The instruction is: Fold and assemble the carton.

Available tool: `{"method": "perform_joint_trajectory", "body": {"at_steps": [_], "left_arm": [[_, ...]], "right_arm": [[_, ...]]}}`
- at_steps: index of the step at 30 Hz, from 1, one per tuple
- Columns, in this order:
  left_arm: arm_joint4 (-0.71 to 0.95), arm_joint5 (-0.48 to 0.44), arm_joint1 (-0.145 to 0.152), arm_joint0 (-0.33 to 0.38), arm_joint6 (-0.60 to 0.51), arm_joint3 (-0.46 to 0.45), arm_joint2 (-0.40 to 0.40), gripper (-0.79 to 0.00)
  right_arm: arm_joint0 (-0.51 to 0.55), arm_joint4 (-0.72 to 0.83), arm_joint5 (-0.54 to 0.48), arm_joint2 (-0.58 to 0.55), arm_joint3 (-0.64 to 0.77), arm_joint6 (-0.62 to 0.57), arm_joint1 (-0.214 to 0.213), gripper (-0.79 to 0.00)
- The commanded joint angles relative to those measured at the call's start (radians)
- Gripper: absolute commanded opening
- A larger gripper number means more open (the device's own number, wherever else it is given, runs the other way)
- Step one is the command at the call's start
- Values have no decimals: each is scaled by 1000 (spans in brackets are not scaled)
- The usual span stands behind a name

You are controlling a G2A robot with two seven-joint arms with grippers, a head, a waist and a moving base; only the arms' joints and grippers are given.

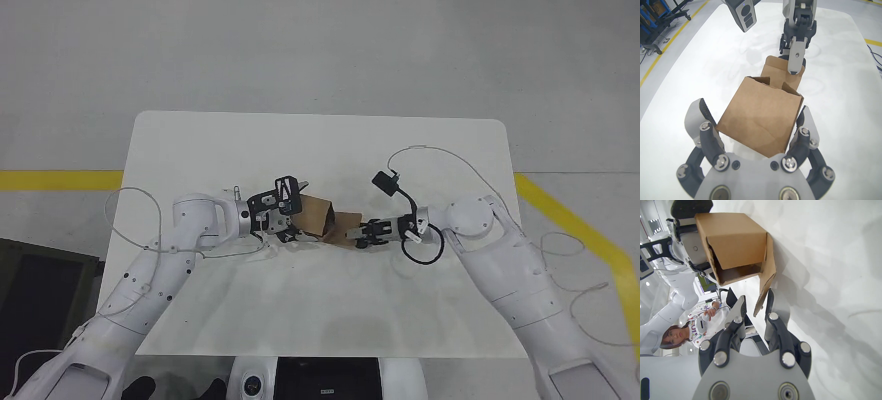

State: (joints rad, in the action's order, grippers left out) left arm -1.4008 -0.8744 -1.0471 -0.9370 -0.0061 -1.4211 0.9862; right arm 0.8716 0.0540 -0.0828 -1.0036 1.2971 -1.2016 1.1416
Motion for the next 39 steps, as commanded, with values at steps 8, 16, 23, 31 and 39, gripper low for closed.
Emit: {"method": "perform_joint_trajectory", "body": {"at_steps": [8,16,23,31,39], "left_arm": [[0,-2,-2,-1,-6,2,-1,0],[-1,-3,-4,1,-10,7,-4,0],[-1,-2,-5,2,-13,9,-4,0],[-2,-6,-6,3,-14,12,-4,0],[-1,-6,-6,2,-14,16,1,0]], "right_arm": [[6,54,-43,-8,27,0,-1,-591],[-5,121,-99,15,5,30,11,-573],[-24,175,-143,36,-57,53,24,-566],[-49,216,-170,61,-143,81,41,-634],[-84,255,-197,90,-223,83,60,-600]]}}
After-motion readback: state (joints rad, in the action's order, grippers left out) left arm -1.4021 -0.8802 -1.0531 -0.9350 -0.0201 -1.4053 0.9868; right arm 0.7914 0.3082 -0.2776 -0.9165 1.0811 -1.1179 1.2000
